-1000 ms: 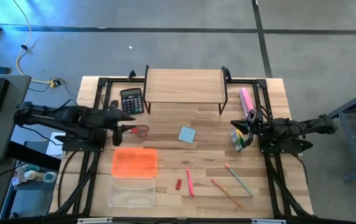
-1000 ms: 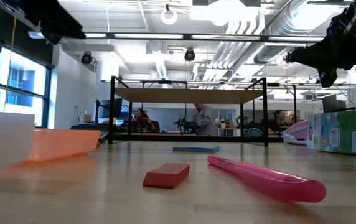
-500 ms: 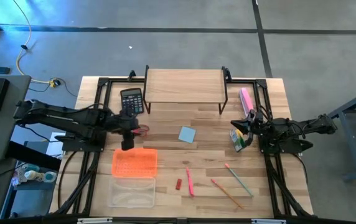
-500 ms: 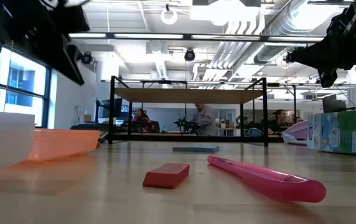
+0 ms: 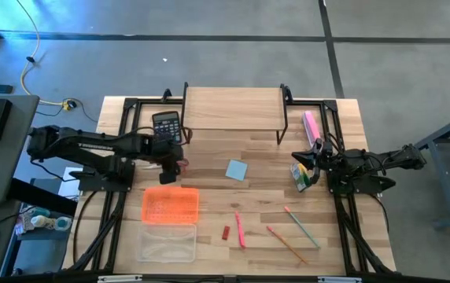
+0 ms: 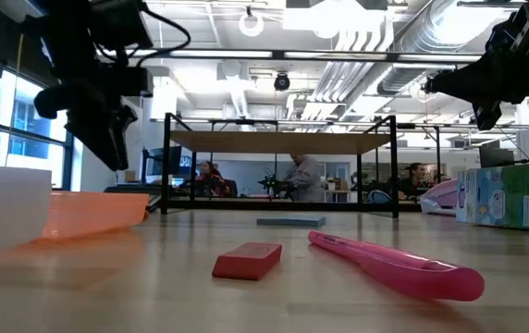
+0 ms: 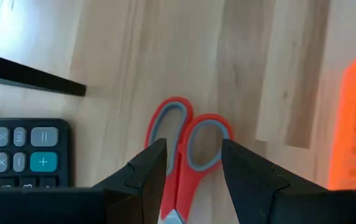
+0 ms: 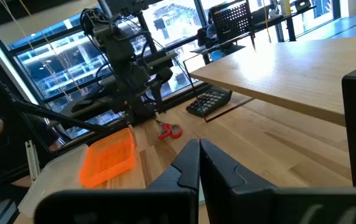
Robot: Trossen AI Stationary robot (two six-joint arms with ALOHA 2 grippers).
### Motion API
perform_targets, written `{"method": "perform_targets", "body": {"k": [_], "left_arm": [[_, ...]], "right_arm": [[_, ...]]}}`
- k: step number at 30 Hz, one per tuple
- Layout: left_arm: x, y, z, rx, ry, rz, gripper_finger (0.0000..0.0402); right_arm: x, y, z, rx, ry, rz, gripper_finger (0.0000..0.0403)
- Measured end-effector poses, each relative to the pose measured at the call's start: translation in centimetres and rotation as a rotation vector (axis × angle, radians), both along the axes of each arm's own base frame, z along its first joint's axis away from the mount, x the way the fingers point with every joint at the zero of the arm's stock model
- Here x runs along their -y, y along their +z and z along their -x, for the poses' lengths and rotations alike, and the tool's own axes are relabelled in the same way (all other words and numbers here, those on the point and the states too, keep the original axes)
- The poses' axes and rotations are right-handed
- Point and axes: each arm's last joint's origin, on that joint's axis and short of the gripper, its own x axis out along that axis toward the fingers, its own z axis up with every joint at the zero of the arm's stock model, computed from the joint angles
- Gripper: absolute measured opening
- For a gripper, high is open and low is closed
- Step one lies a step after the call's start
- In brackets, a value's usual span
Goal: Pack school essentials
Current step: Put the red scissors into the supply box
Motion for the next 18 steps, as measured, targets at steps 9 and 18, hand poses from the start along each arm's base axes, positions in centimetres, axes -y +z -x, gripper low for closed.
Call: {"method": "perform_targets", "body": {"k": [9, 18], "left_arm": [[-0.6, -1.8, -0.7, -0.096, -0.019, 0.004, 0.0142], [-0.9, -3.3, -1.6, -0.138, -0.009, -0.013, 0.0142]], "right_arm": [[0.0, 0.0, 0.0, 0.0, 0.0, 0.0, 0.0], [0.0, 0.0, 0.0, 0.0, 0.0, 0.0, 0.0]]}}
